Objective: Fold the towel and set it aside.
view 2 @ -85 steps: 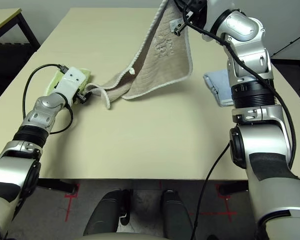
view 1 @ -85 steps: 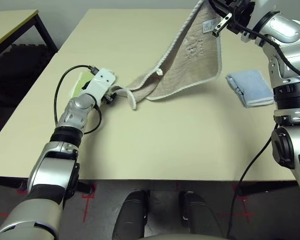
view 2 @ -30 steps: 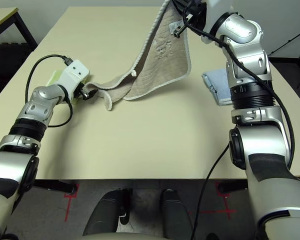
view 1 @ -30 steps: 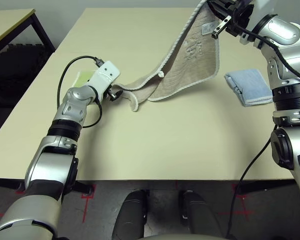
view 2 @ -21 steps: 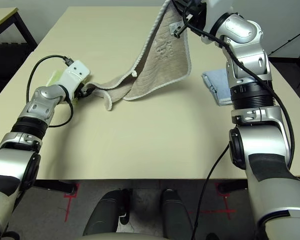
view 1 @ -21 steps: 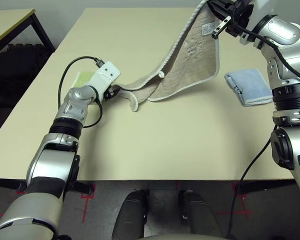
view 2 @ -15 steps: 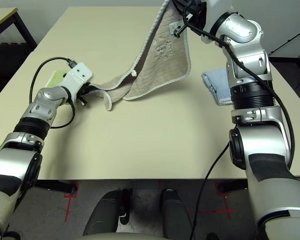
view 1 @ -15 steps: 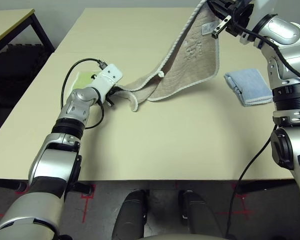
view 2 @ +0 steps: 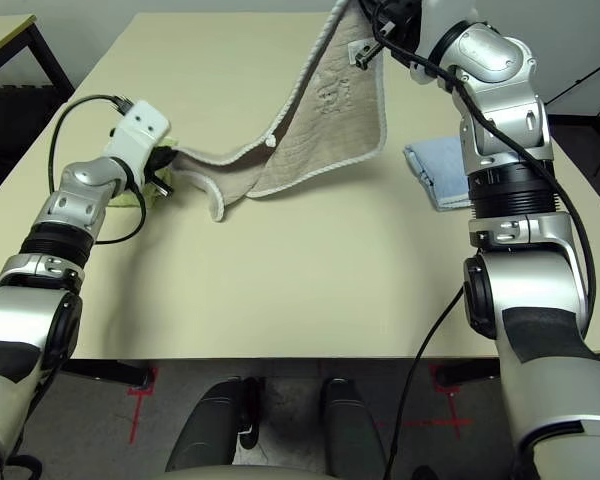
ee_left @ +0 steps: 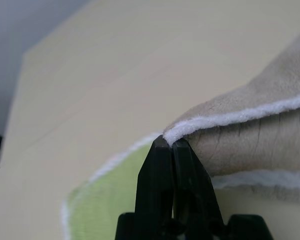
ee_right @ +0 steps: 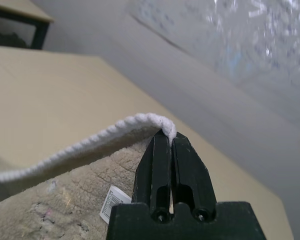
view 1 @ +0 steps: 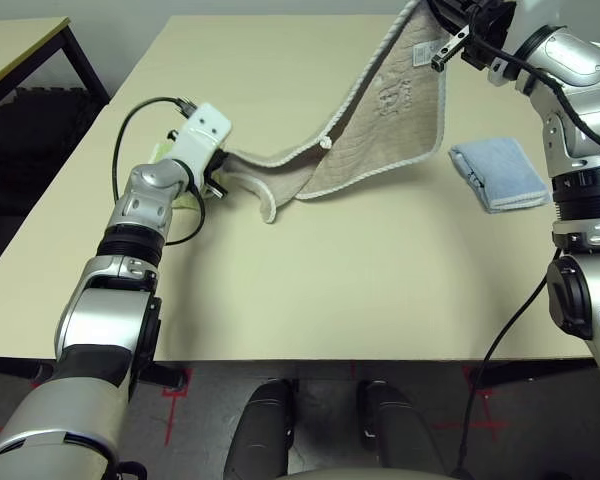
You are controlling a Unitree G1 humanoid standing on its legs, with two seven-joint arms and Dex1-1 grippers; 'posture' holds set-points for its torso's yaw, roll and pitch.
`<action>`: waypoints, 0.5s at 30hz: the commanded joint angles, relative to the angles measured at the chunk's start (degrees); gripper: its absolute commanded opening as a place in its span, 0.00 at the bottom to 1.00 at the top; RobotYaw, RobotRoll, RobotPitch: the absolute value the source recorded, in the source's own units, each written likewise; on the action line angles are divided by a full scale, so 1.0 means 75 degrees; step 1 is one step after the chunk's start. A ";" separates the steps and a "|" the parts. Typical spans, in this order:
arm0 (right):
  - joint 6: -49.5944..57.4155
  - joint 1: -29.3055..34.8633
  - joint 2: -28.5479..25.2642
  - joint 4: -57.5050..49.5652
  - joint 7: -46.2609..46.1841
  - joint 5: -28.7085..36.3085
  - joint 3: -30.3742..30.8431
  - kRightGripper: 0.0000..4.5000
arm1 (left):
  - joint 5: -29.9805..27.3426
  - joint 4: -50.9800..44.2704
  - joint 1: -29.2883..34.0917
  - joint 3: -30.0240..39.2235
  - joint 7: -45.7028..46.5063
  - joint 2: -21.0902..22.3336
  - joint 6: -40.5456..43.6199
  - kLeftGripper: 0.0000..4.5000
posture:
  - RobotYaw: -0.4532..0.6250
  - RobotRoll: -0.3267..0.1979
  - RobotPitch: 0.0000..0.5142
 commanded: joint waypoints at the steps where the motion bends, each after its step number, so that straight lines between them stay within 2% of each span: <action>1: 0.0408 0.0274 -0.0178 -0.0070 -0.0294 -0.0162 -0.0133 0.00 | -0.0122 -0.0079 -0.0233 0.0214 0.0391 0.0064 0.0044 0.00 | 0.52 0.62 0.26; 15: 0.0906 0.1402 -0.0661 -0.0108 -0.1142 -0.0417 -0.0355 0.00 | -0.0284 0.0176 -0.0463 0.0498 0.1062 0.0050 -0.0466 0.00 | 0.50 0.62 0.25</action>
